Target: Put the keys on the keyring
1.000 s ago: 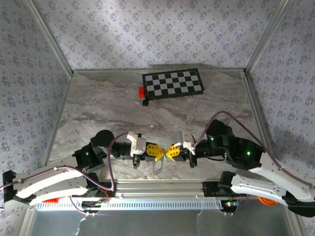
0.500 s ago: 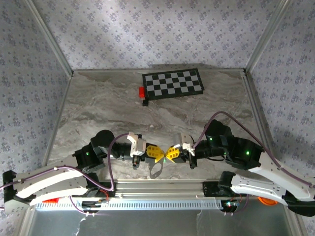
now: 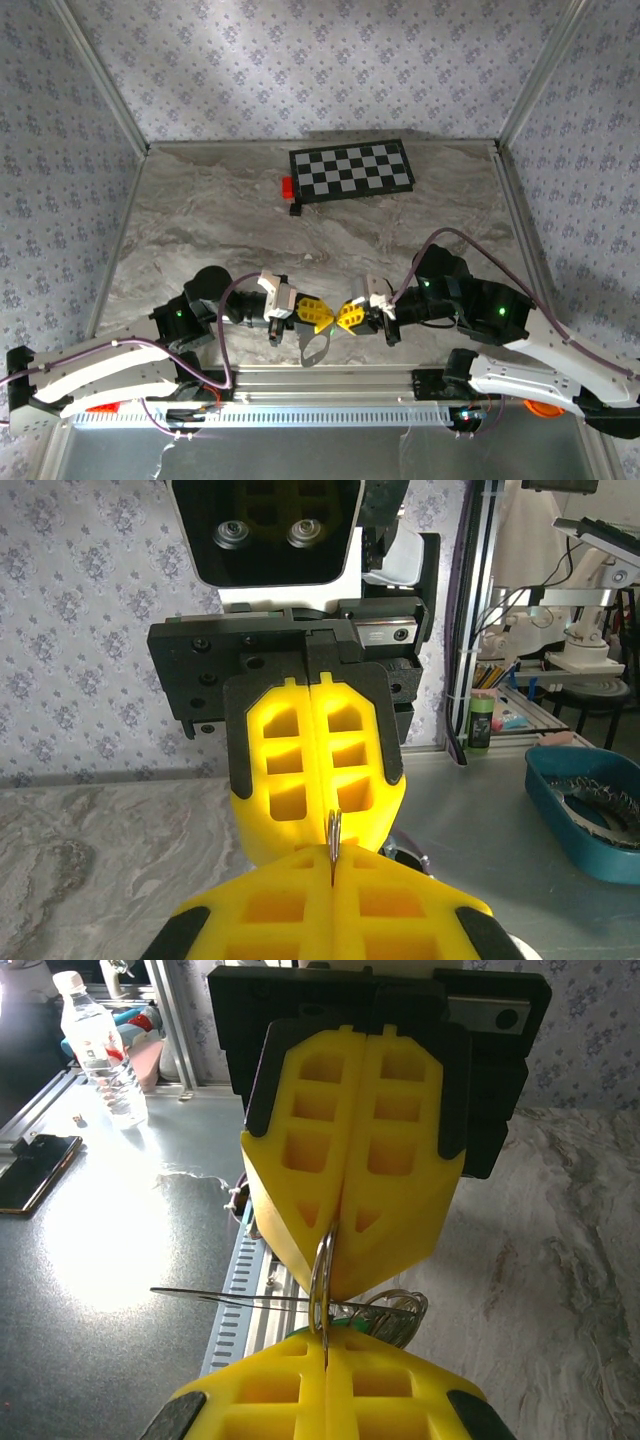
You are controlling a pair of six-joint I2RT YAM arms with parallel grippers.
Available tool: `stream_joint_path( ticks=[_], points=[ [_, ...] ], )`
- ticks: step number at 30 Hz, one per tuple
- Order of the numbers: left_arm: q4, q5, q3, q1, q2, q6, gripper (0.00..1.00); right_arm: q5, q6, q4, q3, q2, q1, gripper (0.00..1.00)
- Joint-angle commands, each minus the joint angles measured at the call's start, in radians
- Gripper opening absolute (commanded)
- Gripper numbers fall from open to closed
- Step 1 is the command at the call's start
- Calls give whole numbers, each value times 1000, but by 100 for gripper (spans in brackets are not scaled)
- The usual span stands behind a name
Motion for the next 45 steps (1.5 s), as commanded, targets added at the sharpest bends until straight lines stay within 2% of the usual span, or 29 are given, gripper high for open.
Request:
stream_joint_path(
  ticks=[1, 8, 18, 26, 36, 41, 45],
  points=[
    [122, 3, 11, -3, -15, -12, 0, -10, -19, -10, -4, 11, 12, 1],
    [136, 6, 7, -3, -16, -20, 0, -14, -21, 1, -9, 4, 16, 8],
    [148, 11, 0, -3, -23, -26, 0, -16, -10, 26, -22, -26, 21, 8],
    [145, 7, 1, -3, -24, -26, 0, -10, -12, 34, -27, -57, 26, 20],
    [136, 11, 8, -3, -19, -23, 0, 2, -2, 64, -41, -93, 26, 20],
    [127, 14, 11, -3, -19, -23, 0, 41, -4, 73, -33, -99, 26, 34],
    [124, 17, 14, -3, -18, -23, 0, 61, 1, 96, -36, -110, 23, 34]
  ],
)
